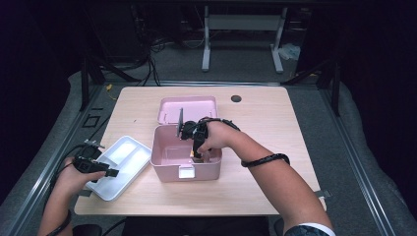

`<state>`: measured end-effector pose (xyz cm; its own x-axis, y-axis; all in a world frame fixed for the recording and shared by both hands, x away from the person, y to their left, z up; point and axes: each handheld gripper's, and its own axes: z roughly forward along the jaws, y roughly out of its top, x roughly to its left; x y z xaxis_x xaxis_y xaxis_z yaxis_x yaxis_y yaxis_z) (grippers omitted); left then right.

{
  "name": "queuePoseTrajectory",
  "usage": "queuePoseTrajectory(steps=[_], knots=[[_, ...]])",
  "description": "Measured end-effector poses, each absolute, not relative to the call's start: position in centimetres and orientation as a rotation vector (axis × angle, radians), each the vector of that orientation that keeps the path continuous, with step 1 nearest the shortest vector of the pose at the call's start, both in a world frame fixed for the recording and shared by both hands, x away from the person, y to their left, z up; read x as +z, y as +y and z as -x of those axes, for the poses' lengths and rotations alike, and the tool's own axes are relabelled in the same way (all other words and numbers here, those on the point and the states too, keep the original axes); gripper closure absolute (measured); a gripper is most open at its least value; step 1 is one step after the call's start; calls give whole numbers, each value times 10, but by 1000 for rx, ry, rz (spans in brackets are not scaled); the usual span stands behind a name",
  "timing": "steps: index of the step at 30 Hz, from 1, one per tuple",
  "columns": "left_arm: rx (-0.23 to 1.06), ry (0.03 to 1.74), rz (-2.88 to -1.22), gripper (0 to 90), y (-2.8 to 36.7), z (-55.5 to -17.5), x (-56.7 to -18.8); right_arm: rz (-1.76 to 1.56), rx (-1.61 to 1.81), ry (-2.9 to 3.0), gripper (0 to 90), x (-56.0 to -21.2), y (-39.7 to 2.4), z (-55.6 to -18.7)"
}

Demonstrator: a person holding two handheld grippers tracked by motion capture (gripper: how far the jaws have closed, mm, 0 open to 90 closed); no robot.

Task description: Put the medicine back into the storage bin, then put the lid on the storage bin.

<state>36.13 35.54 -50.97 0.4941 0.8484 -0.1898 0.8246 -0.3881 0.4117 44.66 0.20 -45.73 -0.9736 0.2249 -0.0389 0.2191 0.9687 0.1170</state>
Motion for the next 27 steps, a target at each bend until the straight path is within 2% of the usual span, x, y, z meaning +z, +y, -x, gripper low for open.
queuePoseTrajectory(steps=[5, 11, 12, 17, 18, 20, 23, 27], knots=[[65, 1382, -2293, 422, 355, -362, -511, -380, 217, 3056, 436, -450, -4, -448], [97, 1396, -2278, 420, 356, -362, -510, -394, 353, 3017, 440, -421, -26, -441], [102, 1397, -2274, 421, 356, -362, -509, -417, 412, 2992, 440, -408, -39, -436], [108, 1396, -2277, 444, 352, -364, -508, -481, 500, 2932, 440, -388, -67, -431], [121, 1404, -2284, 452, 351, -365, -508, -504, 526, 2897, 440, -379, -86, -429], [134, 1415, -2304, 456, 348, -366, -507, -522, 542, 2880, 439, -376, -92, -428], [162, 1389, -2351, 464, 344, -368, -505, -613, 581, 2807, 437, -367, -124, -424], [181, 1387, -2371, 502, 347, -371, -501, -679, 586, 2783, 435, -374, -141, -422]])
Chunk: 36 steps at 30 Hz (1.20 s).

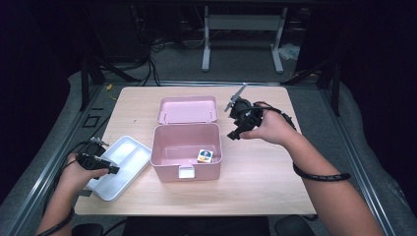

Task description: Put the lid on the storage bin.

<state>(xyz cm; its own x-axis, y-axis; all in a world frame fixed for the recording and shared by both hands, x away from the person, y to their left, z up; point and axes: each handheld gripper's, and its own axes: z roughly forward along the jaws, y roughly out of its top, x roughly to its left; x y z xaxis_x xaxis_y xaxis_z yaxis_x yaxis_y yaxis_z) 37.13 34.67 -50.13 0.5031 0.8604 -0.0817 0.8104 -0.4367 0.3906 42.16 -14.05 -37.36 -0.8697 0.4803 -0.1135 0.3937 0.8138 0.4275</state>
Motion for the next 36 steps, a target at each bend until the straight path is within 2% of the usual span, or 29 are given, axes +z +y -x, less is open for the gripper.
queuePoseTrajectory(steps=[9, 15, 23, 31, 36], knots=[[151, 1387, -2408, 588, 353, -380, -495, -827, 723, 2707, 435, -424, -165, -403], [85, 1389, -2480, 660, 352, -388, -494, -882, 847, 2603, 457, -443, -175, -386], [4, 1380, -2537, 711, 340, -394, -505, -993, 1003, 2504, 460, -476, -186, -361], [-62, 1393, -2575, 801, 331, -405, -513, -1022, 1178, 2419, 485, -490, -198, -356], [-79, 1417, -2624, 842, 327, -412, -516, -1043, 1077, 2447, 485, -501, -197, -356]])
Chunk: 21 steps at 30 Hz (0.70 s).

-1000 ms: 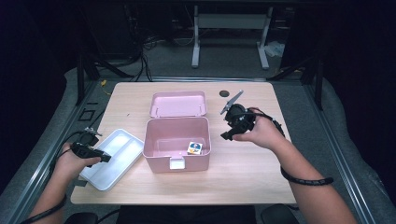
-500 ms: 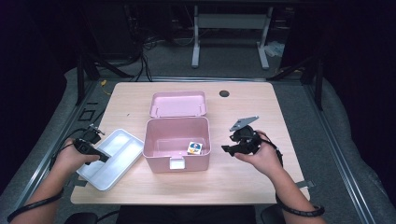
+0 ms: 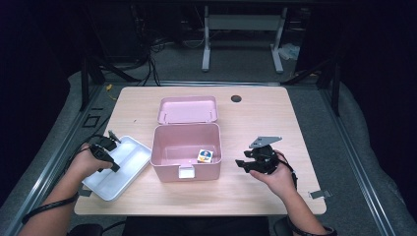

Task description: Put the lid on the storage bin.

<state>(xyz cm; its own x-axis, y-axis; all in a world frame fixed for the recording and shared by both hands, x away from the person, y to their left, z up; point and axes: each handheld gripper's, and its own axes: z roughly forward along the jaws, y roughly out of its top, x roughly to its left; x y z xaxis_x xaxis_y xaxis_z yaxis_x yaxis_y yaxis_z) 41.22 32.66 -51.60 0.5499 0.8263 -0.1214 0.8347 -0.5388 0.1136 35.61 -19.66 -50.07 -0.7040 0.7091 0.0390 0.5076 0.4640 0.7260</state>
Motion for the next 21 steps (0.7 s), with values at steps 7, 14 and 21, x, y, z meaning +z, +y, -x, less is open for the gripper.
queuePoseTrajectory(steps=[7, 14, 21], knots=[[-111, 1437, -2633, 872, 327, -416, -519, -1023, 1083, 2459, 486, -505, -193, -356], [-131, 1443, -2656, 879, 325, -419, -519, -1032, 1087, 2450, 490, -506, -195, -356], [-122, 1423, -2738, 890, 321, -424, -514, -1041, 1086, 2455, 494, -508, -195, -357]])
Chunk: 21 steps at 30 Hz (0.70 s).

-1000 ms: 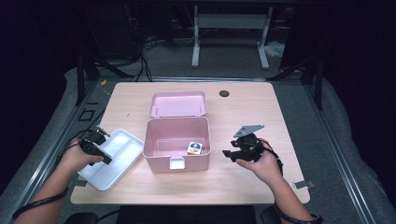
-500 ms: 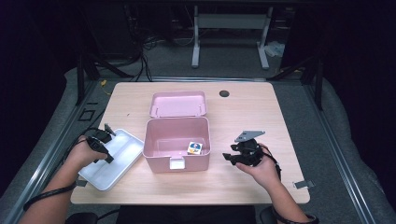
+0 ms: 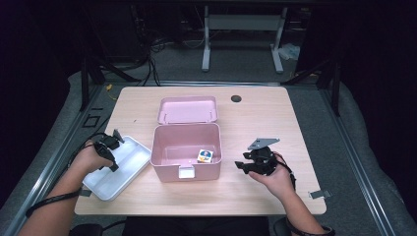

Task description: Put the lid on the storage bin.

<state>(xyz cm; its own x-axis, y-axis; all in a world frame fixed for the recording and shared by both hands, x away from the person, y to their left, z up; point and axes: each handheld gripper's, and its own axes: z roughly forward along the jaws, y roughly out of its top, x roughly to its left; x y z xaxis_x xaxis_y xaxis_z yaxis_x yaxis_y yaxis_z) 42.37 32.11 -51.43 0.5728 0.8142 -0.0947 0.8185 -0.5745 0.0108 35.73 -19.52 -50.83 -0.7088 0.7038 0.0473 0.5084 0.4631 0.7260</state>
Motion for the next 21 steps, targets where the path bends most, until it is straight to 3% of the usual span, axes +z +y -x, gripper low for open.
queuePoseTrajectory(steps=[9, 21], knots=[[-140, 1397, -2734, 894, 324, -424, -497, -1056, 1097, 2448, 494, -509, -197, -358], [-79, 1374, -2704, 894, 340, -421, -446, -1076, 1104, 2445, 494, -511, -198, -359]])
